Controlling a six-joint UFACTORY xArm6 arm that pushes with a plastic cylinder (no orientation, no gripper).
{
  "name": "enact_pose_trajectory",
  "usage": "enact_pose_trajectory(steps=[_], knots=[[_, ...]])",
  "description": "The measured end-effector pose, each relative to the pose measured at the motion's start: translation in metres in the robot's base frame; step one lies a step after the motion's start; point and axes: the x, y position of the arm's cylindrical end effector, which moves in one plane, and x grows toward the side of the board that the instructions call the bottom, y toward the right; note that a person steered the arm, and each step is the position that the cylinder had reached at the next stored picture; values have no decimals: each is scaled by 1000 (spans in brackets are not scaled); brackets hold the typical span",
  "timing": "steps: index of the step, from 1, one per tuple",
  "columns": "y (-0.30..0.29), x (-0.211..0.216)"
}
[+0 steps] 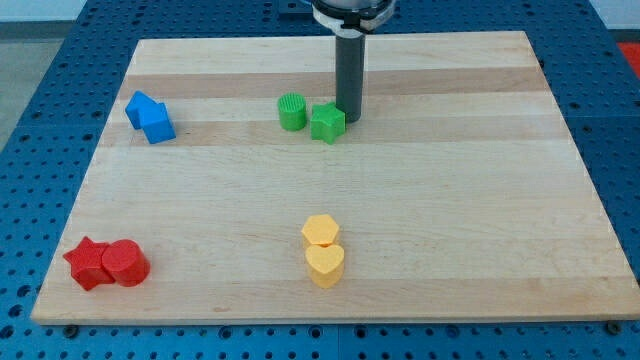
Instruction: Move the green star into the green circle
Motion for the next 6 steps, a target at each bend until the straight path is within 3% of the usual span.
enact_pose_trajectory(steps=[2, 6], knots=[[15, 31], [24, 39]])
